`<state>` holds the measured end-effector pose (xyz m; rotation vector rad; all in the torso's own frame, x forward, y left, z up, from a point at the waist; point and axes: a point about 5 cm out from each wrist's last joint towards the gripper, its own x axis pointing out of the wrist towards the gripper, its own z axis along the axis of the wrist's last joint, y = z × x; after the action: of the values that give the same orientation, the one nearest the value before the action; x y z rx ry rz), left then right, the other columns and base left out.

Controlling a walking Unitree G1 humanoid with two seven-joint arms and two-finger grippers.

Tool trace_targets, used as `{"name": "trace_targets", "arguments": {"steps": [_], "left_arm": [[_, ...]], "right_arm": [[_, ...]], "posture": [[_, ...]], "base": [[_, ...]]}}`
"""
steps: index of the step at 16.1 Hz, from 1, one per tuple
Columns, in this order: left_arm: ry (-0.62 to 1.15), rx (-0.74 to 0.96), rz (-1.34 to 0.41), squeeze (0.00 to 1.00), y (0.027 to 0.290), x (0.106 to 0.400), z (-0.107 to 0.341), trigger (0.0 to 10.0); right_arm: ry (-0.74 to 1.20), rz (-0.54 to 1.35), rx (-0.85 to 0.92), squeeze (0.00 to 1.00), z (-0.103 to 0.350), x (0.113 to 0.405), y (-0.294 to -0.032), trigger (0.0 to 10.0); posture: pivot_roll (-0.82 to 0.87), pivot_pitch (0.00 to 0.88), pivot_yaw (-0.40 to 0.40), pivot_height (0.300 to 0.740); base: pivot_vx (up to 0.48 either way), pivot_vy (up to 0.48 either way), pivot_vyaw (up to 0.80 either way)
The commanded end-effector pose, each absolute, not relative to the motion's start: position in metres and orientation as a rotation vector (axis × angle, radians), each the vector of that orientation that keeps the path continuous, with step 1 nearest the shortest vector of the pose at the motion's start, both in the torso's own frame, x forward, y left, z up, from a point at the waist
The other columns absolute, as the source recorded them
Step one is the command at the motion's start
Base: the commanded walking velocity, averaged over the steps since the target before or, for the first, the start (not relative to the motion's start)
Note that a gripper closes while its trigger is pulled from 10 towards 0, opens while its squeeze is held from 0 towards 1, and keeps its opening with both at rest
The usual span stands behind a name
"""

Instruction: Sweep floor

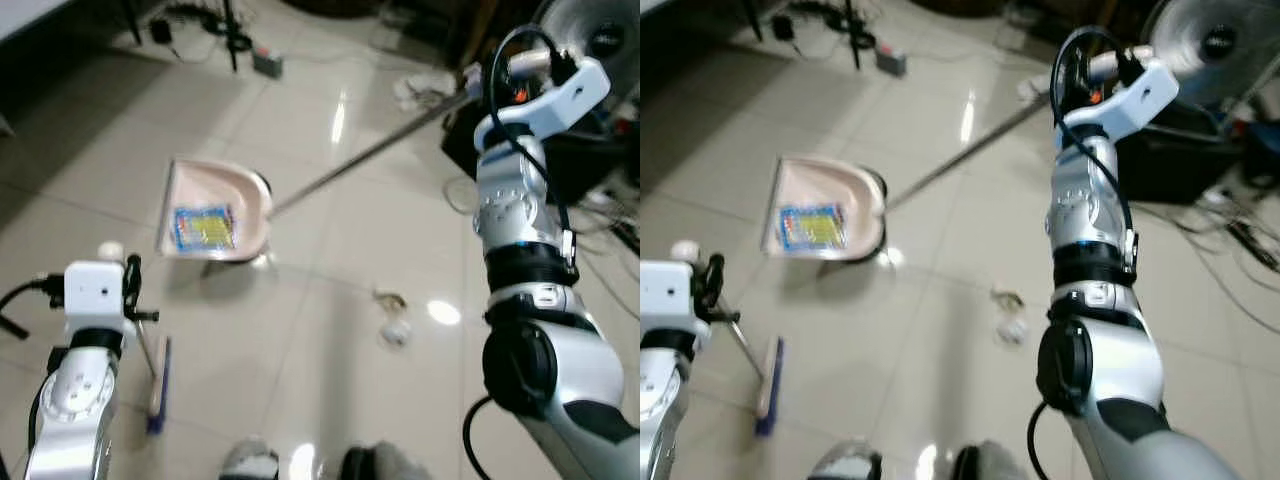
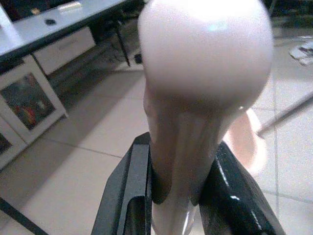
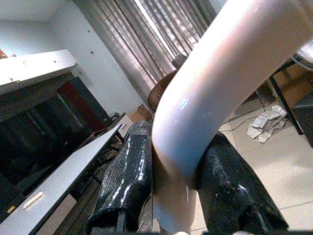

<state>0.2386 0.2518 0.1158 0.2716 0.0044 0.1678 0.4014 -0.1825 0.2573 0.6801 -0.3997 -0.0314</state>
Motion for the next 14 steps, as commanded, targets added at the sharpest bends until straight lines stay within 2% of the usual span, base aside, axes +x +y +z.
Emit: {"name": "trace_targets", "arguments": {"steps": [1, 3, 10, 14], "left_arm": [[-0.018, 0.282, 0.153, 0.00, 0.249, 0.239, 0.120, 10.0], [-0.018, 0.285, 0.147, 0.00, 0.249, 0.239, 0.120, 10.0], [-0.014, 0.285, 0.125, 0.00, 0.246, 0.243, 0.118, 10.0], [-0.012, 0.282, 0.110, 0.00, 0.242, 0.245, 0.116, 10.0]], "right_arm": [[-0.456, -0.065, 0.699, 0.00, 0.267, 0.399, -0.194, 10.0], [-0.467, -0.074, 0.697, 0.00, 0.268, 0.398, -0.197, 10.0], [-0.482, -0.104, 0.689, 0.00, 0.267, 0.395, -0.206, 10.0], [-0.500, -0.100, 0.628, 0.00, 0.272, 0.393, -0.209, 10.0]], "posture": [[0.19, 0.132, -0.048, 0.740], [0.18, 0.131, -0.045, 0.740], [0.16, 0.126, -0.038, 0.740], [0.15, 0.119, -0.037, 0.740]], "base": [[0.390, 0.000, 0.80], [0.388, 0.000, 0.73], [0.388, 0.000, 0.00], [0.389, 0.000, 0.00]]}}
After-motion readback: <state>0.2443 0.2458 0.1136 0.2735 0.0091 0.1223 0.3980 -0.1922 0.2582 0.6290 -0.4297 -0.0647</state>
